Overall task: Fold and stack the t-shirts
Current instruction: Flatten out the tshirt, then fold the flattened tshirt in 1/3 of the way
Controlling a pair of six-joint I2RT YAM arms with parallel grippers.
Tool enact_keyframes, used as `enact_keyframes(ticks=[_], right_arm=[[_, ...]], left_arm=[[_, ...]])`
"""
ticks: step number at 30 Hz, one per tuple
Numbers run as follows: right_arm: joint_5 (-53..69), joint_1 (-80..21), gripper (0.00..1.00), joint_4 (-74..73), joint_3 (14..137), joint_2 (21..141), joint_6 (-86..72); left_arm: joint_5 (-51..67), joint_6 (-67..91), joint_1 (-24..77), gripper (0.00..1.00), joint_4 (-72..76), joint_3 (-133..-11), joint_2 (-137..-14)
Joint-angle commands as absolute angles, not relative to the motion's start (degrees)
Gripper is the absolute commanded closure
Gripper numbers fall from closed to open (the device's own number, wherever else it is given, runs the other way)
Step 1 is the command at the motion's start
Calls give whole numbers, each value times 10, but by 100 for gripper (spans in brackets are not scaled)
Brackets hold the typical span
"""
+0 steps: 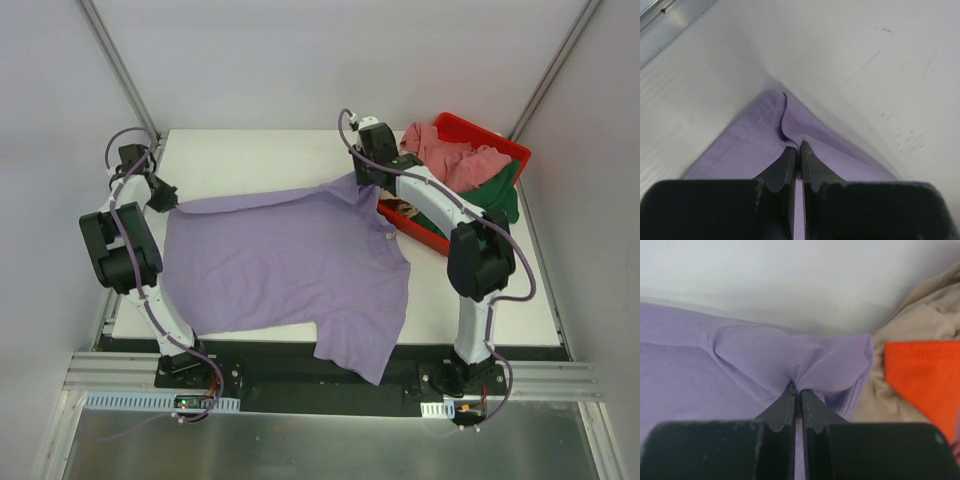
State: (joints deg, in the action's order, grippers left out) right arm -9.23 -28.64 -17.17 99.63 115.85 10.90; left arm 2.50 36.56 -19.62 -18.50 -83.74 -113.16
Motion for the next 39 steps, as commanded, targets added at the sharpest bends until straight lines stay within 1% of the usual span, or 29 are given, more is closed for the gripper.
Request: enact_keyframes(ticks=[1, 7, 11, 18, 20, 30, 33, 35, 36, 37, 38, 39], right_arm=[[-89, -315, 100, -163, 925, 1026, 96], [-127, -332, 100, -184, 825, 954, 77], [-127, -332, 99, -188, 767, 914, 69], [-90, -333, 99, -202, 709, 860, 65], [-76, -335, 100, -204, 698, 848, 62], [-61, -342, 99, -221, 629, 831, 37], [-65, -342, 97, -226, 614, 832, 31], [-71, -342, 95, -233, 606, 835, 28], [-74, -342, 92, -237, 606, 838, 26], [-77, -342, 89, -244, 606, 840, 25], [-79, -342, 85, -251, 606, 845, 23], [-85, -342, 77, -262, 607, 845, 20]], left_arm=[[15, 346, -206, 100, -184, -769, -1023], [4, 340, -208, 100, -184, -683, -955], [26, 338, -215, 100, -185, -632, -912], [4, 345, -230, 100, -185, -549, -819], [-20, 351, -235, 100, -186, -531, -800], [-1, 344, -240, 100, -192, -487, -803], [15, 339, -241, 100, -191, -476, -798], [17, 341, -241, 98, -192, -467, -794], [14, 341, -241, 97, -193, -462, -791], [5, 344, -240, 93, -199, -461, -790], [4, 350, -241, 87, -207, -459, -789], [-17, 353, -241, 78, -216, -460, -789]])
